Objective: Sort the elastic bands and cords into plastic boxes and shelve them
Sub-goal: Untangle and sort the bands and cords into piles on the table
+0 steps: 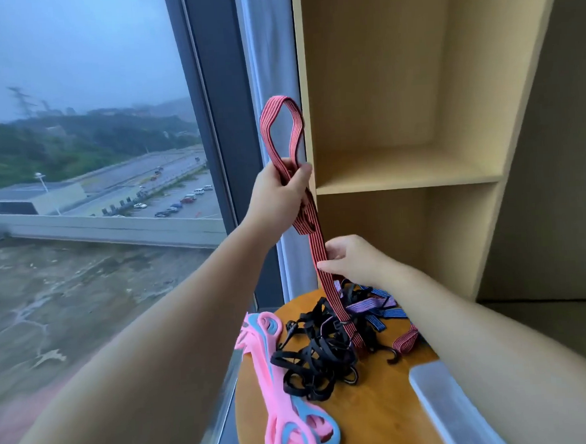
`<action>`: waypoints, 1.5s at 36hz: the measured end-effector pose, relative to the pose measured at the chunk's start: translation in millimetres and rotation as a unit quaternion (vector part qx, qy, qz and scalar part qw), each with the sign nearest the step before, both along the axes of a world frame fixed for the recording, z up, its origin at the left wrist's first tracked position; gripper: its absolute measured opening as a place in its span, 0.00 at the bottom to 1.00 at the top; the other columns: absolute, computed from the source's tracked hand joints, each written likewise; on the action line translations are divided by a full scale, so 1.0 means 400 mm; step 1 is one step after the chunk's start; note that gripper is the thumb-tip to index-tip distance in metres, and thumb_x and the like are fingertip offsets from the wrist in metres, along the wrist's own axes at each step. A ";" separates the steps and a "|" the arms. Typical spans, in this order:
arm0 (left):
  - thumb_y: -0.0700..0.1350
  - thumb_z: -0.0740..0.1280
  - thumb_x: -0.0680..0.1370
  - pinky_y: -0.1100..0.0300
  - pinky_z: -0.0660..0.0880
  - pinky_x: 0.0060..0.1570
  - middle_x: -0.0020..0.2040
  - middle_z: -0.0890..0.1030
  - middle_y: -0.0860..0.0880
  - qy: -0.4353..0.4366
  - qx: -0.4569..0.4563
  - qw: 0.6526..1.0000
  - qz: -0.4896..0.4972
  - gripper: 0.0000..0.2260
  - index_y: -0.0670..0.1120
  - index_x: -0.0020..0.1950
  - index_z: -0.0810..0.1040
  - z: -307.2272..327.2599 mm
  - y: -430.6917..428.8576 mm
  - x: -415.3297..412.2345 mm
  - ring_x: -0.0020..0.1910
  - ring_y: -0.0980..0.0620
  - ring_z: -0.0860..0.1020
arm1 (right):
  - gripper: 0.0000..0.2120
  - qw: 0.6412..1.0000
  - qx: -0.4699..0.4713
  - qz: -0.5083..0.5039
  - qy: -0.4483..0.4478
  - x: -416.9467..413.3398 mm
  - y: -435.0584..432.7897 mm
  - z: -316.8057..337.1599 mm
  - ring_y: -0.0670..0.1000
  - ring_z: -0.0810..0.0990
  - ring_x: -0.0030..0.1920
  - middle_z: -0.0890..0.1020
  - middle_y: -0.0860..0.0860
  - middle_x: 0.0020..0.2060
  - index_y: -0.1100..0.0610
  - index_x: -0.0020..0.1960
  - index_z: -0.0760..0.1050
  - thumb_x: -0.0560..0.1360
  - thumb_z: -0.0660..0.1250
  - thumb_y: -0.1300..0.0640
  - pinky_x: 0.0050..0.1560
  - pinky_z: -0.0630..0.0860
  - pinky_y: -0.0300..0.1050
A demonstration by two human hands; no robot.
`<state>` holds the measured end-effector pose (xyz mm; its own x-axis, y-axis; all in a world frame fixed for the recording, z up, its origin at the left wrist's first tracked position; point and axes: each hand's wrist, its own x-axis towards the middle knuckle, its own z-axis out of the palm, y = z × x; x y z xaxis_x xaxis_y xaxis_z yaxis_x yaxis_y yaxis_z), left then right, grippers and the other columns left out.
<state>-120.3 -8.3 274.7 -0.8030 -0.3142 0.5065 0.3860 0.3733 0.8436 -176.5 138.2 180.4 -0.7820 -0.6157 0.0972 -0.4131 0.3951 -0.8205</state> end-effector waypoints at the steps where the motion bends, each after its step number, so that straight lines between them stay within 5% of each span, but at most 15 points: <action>1: 0.47 0.65 0.81 0.63 0.73 0.27 0.27 0.76 0.51 0.008 0.015 1.000 0.000 0.07 0.46 0.45 0.74 0.009 -0.003 0.005 0.25 0.54 0.75 | 0.04 1.000 -0.002 -0.006 0.001 -0.004 0.002 -0.013 0.41 0.82 0.42 0.85 0.45 0.40 0.54 0.45 0.82 0.77 0.69 0.57 0.47 0.78 0.42; 5: 0.47 0.65 0.81 0.60 0.73 0.28 0.27 0.76 0.50 0.032 0.058 0.998 0.011 0.08 0.45 0.44 0.74 0.047 -0.029 0.023 0.25 0.53 0.75 | 0.13 0.999 0.025 0.005 -0.023 0.002 0.018 -0.064 0.36 0.77 0.29 0.80 0.38 0.28 0.48 0.36 0.77 0.79 0.67 0.57 0.32 0.70 0.30; 9: 0.51 0.66 0.78 0.62 0.70 0.28 0.29 0.73 0.52 0.021 -0.006 0.996 0.087 0.09 0.48 0.42 0.71 0.045 -0.062 0.019 0.26 0.56 0.72 | 0.11 0.998 -0.022 -0.055 0.004 -0.007 0.038 -0.072 0.50 0.82 0.38 0.83 0.53 0.38 0.58 0.43 0.77 0.81 0.62 0.58 0.39 0.78 0.43; 12: 0.52 0.65 0.78 0.62 0.67 0.27 0.28 0.68 0.55 -0.031 -0.092 0.986 0.133 0.11 0.50 0.39 0.69 0.011 -0.081 0.018 0.24 0.59 0.67 | 0.11 0.991 -0.093 -0.087 0.031 -0.020 0.061 -0.018 0.45 0.81 0.32 0.83 0.52 0.35 0.57 0.41 0.77 0.81 0.61 0.61 0.36 0.77 0.42; 15: 0.53 0.64 0.79 0.57 0.66 0.28 0.25 0.67 0.55 -0.101 -0.085 0.988 0.083 0.13 0.50 0.37 0.68 -0.046 -0.078 0.032 0.24 0.54 0.65 | 0.11 0.983 -0.134 -0.108 0.070 -0.033 0.084 0.056 0.39 0.76 0.25 0.82 0.53 0.36 0.57 0.41 0.75 0.81 0.61 0.62 0.29 0.72 0.34; 22: 0.53 0.71 0.76 0.63 0.70 0.24 0.31 0.77 0.54 -0.156 -0.017 0.988 -0.011 0.11 0.47 0.50 0.75 -0.159 -0.008 0.061 0.22 0.59 0.70 | 0.07 0.987 -0.137 -0.072 0.041 -0.018 0.077 0.150 0.53 0.82 0.34 0.81 0.63 0.43 0.62 0.48 0.75 0.82 0.60 0.64 0.30 0.79 0.38; 27: 0.49 0.78 0.70 0.64 0.71 0.30 0.26 0.76 0.59 -0.234 -0.042 0.968 -0.080 0.20 0.64 0.54 0.72 -0.227 0.044 0.051 0.26 0.59 0.73 | 0.07 0.991 -0.109 -0.023 0.074 0.006 0.081 0.100 0.44 0.80 0.30 0.84 0.58 0.40 0.63 0.50 0.79 0.81 0.62 0.63 0.30 0.73 0.37; 32: 0.44 0.73 0.75 0.69 0.66 0.22 0.25 0.77 0.58 -0.248 -0.034 0.965 -0.072 0.05 0.49 0.41 0.79 -0.299 0.086 0.008 0.20 0.63 0.70 | 0.07 0.991 -0.121 0.022 0.059 0.010 0.090 0.031 0.37 0.77 0.29 0.83 0.43 0.31 0.60 0.47 0.82 0.79 0.65 0.63 0.34 0.71 0.29; 36: 0.43 0.69 0.78 0.69 0.73 0.31 0.35 0.81 0.55 -0.225 -0.046 0.972 -0.053 0.07 0.53 0.42 0.78 -0.344 0.093 -0.028 0.31 0.62 0.78 | 0.07 0.990 -0.133 0.024 0.044 -0.019 0.097 -0.014 0.42 0.81 0.38 0.86 0.50 0.39 0.53 0.49 0.84 0.78 0.67 0.62 0.40 0.79 0.40; 38: 0.43 0.68 0.79 0.72 0.72 0.31 0.33 0.81 0.59 -0.215 -0.044 0.974 -0.054 0.05 0.53 0.44 0.78 -0.359 0.083 -0.042 0.30 0.64 0.77 | 0.10 0.988 -0.152 0.013 0.029 -0.044 0.110 -0.049 0.39 0.83 0.43 0.86 0.45 0.44 0.50 0.53 0.82 0.78 0.67 0.62 0.41 0.77 0.32; 43: 0.49 0.67 0.79 0.65 0.71 0.32 0.33 0.79 0.59 -0.208 -0.015 0.978 -0.014 0.04 0.51 0.53 0.78 -0.374 0.051 -0.071 0.27 0.64 0.74 | 0.13 0.996 0.024 -0.080 0.013 -0.104 0.130 -0.231 0.46 0.80 0.51 0.83 0.51 0.55 0.55 0.60 0.80 0.78 0.66 0.62 0.57 0.77 0.44; 46: 0.50 0.67 0.79 0.50 0.77 0.34 0.44 0.80 0.57 -0.212 0.008 0.977 -0.012 0.09 0.47 0.56 0.78 -0.370 0.046 -0.088 0.40 0.65 0.79 | 0.18 0.992 0.112 -0.051 -0.002 -0.095 0.104 -0.334 0.46 0.78 0.55 0.81 0.50 0.59 0.56 0.65 0.77 0.76 0.68 0.59 0.56 0.69 0.35; 47: 0.50 0.68 0.79 0.54 0.78 0.43 0.45 0.79 0.58 -0.211 0.011 0.977 -0.009 0.09 0.47 0.56 0.78 -0.370 0.044 -0.095 0.45 0.64 0.76 | 0.19 0.992 0.124 -0.038 -0.006 -0.090 0.090 -0.357 0.47 0.77 0.55 0.80 0.50 0.61 0.55 0.67 0.76 0.76 0.69 0.57 0.56 0.70 0.36; 51: 0.51 0.68 0.78 0.65 0.75 0.37 0.43 0.81 0.59 -0.202 0.022 0.979 0.008 0.11 0.49 0.59 0.78 -0.381 0.033 -0.117 0.40 0.61 0.79 | 0.05 0.985 0.150 -0.046 0.067 -0.082 0.031 -0.423 0.52 0.76 0.46 0.78 0.45 0.42 0.49 0.50 0.78 0.75 0.71 0.52 0.43 0.74 0.44; 54: 0.51 0.69 0.78 0.66 0.76 0.38 0.46 0.81 0.59 -0.196 0.028 0.980 0.012 0.11 0.51 0.60 0.78 -0.391 0.023 -0.132 0.40 0.62 0.80 | 0.09 0.982 0.135 -0.101 0.087 -0.089 0.007 -0.448 0.55 0.80 0.47 0.82 0.52 0.45 0.55 0.53 0.78 0.75 0.71 0.53 0.48 0.79 0.50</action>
